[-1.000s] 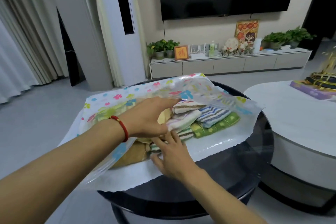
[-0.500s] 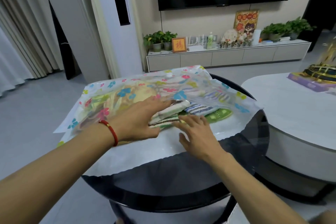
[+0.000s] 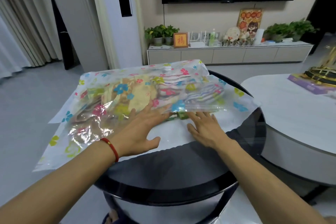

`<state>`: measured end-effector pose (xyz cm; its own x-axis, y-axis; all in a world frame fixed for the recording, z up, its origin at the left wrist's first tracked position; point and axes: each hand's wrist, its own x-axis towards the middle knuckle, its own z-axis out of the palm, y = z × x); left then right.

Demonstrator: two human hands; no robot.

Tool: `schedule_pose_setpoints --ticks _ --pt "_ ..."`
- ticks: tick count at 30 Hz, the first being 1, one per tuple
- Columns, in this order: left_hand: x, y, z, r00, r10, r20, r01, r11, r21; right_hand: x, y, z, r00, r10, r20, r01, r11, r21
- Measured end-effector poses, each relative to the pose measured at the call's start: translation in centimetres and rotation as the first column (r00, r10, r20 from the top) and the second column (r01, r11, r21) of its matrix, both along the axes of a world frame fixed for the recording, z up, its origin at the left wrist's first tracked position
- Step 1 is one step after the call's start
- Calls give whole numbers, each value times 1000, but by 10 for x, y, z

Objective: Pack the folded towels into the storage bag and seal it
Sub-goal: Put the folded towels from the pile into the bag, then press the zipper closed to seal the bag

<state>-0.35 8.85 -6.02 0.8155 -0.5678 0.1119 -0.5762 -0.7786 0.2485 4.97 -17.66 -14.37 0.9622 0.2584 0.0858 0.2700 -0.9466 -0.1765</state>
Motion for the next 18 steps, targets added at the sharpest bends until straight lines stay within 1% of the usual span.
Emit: schedule_pose_setpoints --ticks 2,4,6,9,12,13,14,15,17,18 --pt "7 -4 -20 999 1 49 -5 996 86 -23 -23 -8 998 -50 -34 48 997 -58" --pt "14 -9 -42 998 28 53 -36 989 143 -43 -41 -11 994 -33 -104 27 998 -54" --pt "20 -9 -63 997 43 63 -53 987 154 -58 -46 -7 996 -10 -92 7 999 -38" --pt "30 -4 -84 995 28 94 -42 987 153 -79 -43 -3 995 54 -78 -58 996 -62" --pt "44 8 -88 994 -7 106 -8 991 133 -100 -50 4 979 141 -146 -135 990 48" --pt "47 12 -87 994 -14 112 1 993 118 -107 -55 7 978 160 -132 -149 985 90" --pt "48 14 -86 992 -18 122 6 995 98 -113 -59 12 985 160 -69 -150 980 133" --pt "47 16 -85 990 -21 137 11 997 76 -118 -63 16 990 136 43 -141 972 188" --pt "39 18 -84 979 -44 200 31 997 69 -121 -74 24 960 -8 279 -89 939 333" --pt "34 18 -84 966 -71 249 47 994 99 -117 -81 28 929 -113 352 -35 921 388"
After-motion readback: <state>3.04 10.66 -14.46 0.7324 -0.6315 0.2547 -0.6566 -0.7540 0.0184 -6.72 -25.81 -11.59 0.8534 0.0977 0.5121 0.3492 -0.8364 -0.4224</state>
